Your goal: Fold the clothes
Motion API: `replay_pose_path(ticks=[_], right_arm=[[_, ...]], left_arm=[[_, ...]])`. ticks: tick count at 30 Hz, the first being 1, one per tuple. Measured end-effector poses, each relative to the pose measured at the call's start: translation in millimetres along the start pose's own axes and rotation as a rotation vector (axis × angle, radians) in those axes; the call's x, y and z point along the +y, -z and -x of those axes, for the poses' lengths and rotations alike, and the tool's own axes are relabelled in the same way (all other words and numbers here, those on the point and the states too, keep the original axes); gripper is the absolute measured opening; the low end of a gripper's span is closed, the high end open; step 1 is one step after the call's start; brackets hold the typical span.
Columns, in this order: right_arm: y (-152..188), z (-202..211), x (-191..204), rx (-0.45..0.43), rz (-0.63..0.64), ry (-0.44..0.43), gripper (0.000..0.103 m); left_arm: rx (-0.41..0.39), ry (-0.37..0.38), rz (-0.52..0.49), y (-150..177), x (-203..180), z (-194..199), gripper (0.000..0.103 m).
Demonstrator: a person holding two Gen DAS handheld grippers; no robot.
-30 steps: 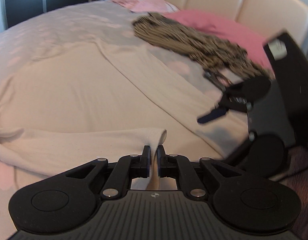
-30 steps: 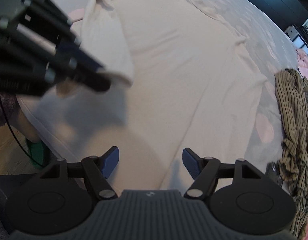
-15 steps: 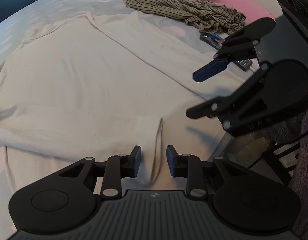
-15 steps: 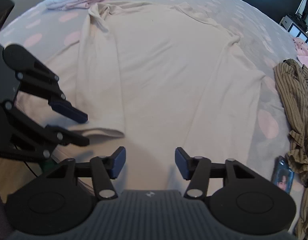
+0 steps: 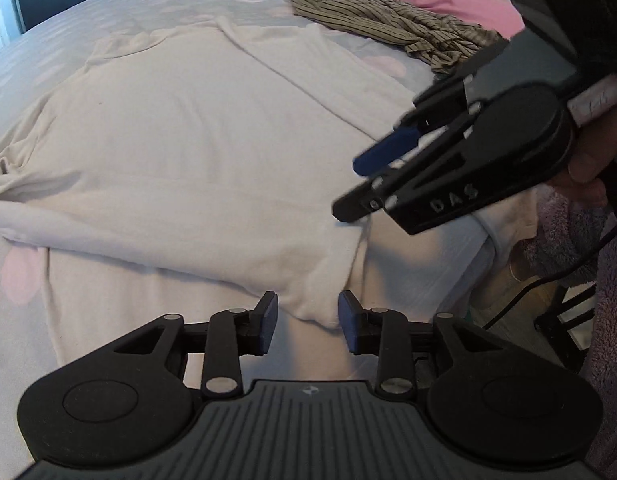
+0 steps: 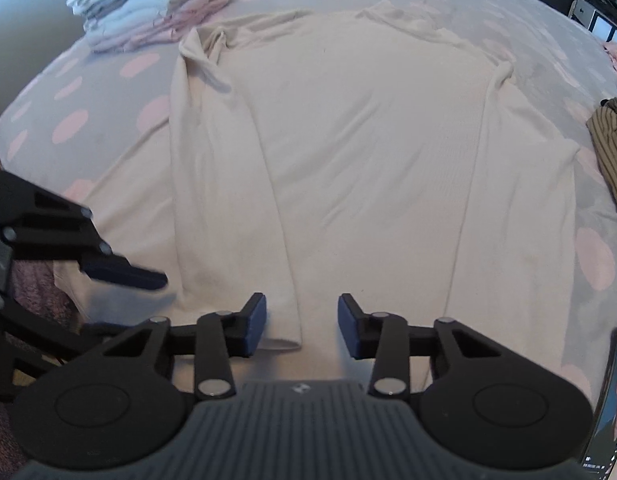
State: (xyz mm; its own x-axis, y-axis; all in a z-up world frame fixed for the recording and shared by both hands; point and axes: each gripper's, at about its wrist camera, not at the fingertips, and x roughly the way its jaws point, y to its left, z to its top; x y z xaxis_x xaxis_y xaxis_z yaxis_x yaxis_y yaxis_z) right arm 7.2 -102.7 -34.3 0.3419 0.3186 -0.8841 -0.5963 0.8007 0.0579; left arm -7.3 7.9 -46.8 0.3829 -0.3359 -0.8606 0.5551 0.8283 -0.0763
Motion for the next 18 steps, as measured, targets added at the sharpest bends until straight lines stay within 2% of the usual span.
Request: replay_pose_path(ticks=[3,5,10,12,18], right_arm=[[2.4,-11.6,6.5,0.049,0.020,-0.014,0.024],[3.2,-9.9,14.1,0.049,0.064,-0.014,0.006],[-4.2,10.0,17.7,0.005,0.082,-0.004,0.006],[-7.1,19.4,14.2,-0.013,0.083,0.025,0.006],[-5.6,44.5,-5.4,-0.046,0.038,0.097,0.005]], left_arm=[[-0.005,-0.036,0.041,0.0,12.4,1.8,0.038],[-0.008,-0.062,0.070,0.0,21.0,3.2,0.038],[-0.010,-0.117,0.153,1.8,43.7,7.5,0.038],[-0.006,-0.131,0.186,3.3,51.7,9.1,0.038],[0.009,-0.149,0.205,5.0,55.8,9.4,0.038]])
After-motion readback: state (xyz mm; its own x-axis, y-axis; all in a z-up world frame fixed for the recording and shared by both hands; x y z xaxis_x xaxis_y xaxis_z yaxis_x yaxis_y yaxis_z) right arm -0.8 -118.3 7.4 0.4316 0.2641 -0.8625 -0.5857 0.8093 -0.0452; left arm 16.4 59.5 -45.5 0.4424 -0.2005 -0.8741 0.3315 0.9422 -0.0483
